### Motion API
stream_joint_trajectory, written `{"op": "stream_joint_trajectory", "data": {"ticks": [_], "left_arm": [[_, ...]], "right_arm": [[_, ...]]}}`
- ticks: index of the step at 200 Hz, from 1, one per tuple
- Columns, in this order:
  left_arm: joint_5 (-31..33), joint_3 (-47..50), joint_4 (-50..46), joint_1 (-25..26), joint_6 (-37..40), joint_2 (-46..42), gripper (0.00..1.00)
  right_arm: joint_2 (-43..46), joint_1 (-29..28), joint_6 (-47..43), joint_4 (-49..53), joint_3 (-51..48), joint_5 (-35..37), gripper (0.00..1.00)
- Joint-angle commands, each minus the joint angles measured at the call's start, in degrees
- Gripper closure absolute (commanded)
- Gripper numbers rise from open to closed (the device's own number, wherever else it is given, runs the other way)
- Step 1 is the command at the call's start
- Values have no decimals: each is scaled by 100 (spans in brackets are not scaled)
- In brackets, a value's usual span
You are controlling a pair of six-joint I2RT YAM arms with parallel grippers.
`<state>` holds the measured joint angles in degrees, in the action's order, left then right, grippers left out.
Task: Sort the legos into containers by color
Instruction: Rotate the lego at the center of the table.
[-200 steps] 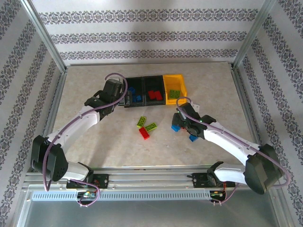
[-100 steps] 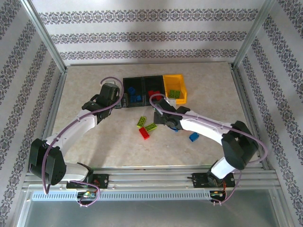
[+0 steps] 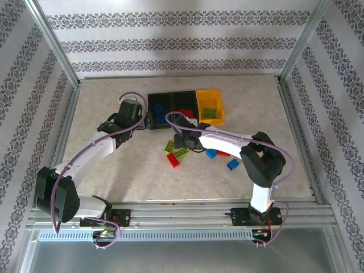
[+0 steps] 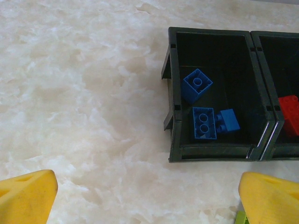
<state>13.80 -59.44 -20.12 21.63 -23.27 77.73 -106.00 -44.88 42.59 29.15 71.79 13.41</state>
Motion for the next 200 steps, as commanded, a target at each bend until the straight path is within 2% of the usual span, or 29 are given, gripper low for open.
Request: {"op": "stream_joint_trajectory", "data": {"ticks": [1,77,138,200], "left_arm": [[-23,50,157,-94,-127,-135,0],[-156,31,184,-118,-184,-82,0],[-211,25,193,-119,-225,-59,0],[-244,24,193,-122,-267,-65,0]], "right_arm": [[-245,-47,-119,205,210,-131,14],[-544,-64,-137,337,154,-311,14],[-225,-151,-223,466,-151,-418,13],[-136,-334,-264,687,-261,-508,9]]}}
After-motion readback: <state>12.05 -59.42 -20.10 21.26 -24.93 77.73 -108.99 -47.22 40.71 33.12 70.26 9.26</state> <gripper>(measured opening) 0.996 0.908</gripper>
